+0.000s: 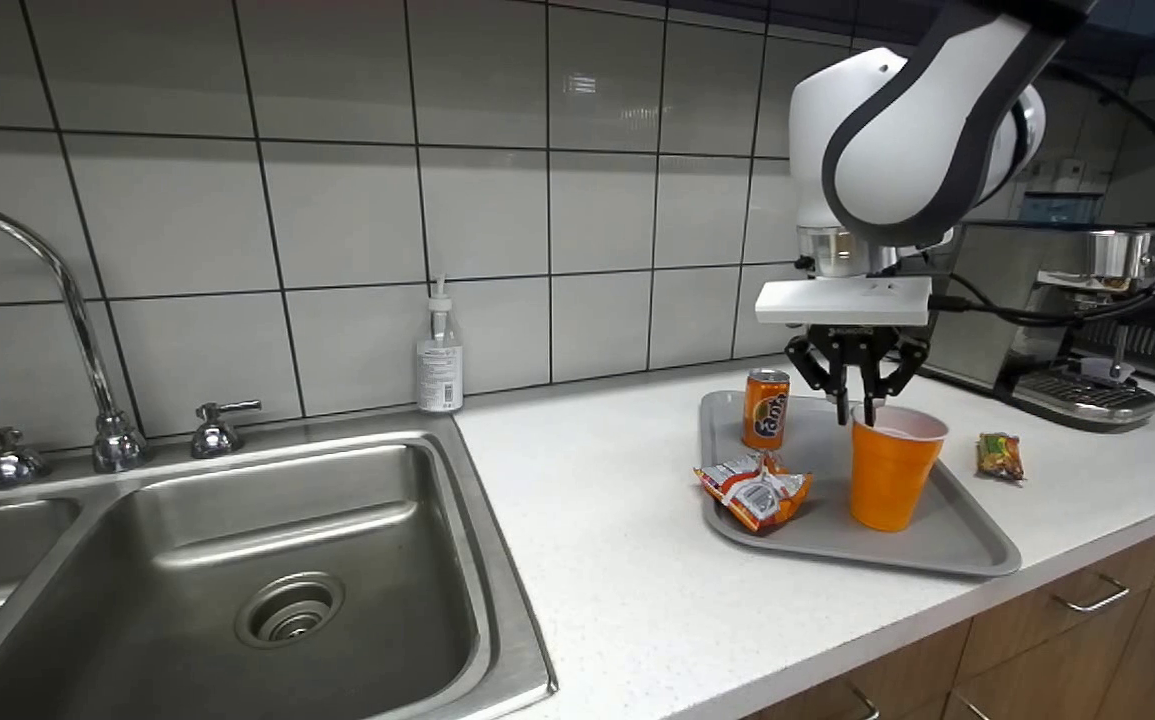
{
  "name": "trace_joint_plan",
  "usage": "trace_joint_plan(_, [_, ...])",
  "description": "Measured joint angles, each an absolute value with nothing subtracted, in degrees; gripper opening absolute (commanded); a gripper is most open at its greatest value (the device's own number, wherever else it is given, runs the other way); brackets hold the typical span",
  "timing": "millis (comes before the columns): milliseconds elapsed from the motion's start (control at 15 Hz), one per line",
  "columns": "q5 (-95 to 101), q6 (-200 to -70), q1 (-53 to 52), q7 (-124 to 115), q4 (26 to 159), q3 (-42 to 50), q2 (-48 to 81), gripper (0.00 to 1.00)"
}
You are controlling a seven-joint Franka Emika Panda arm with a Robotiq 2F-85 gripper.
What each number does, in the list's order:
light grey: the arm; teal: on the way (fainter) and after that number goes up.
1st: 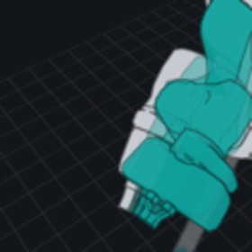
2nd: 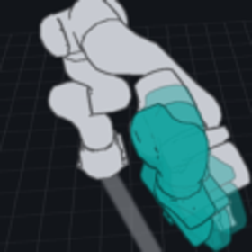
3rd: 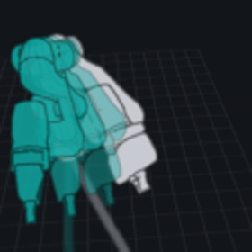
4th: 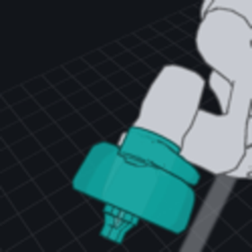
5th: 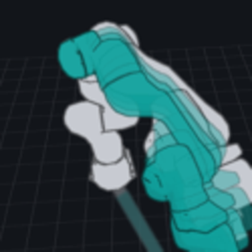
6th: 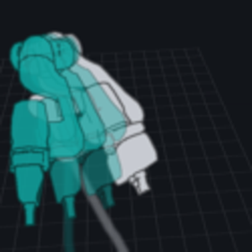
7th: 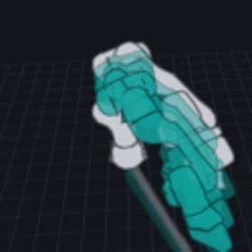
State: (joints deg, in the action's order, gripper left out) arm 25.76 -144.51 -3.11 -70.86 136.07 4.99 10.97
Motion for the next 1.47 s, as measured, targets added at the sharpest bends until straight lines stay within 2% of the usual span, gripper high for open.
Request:
trace_joint_plan(267, [25.66, -144.51, -3.36, -70.86, 135.10, 4.99, 11.02, 0.88])
trace_joint_plan(400, [25.63, -144.51, -3.36, -70.86, 134.65, 5.05, 10.95, 1.00])
trace_joint_plan(1467, [25.62, -144.73, -0.68, -70.55, 134.29, 9.20, 8.18, 1.00])
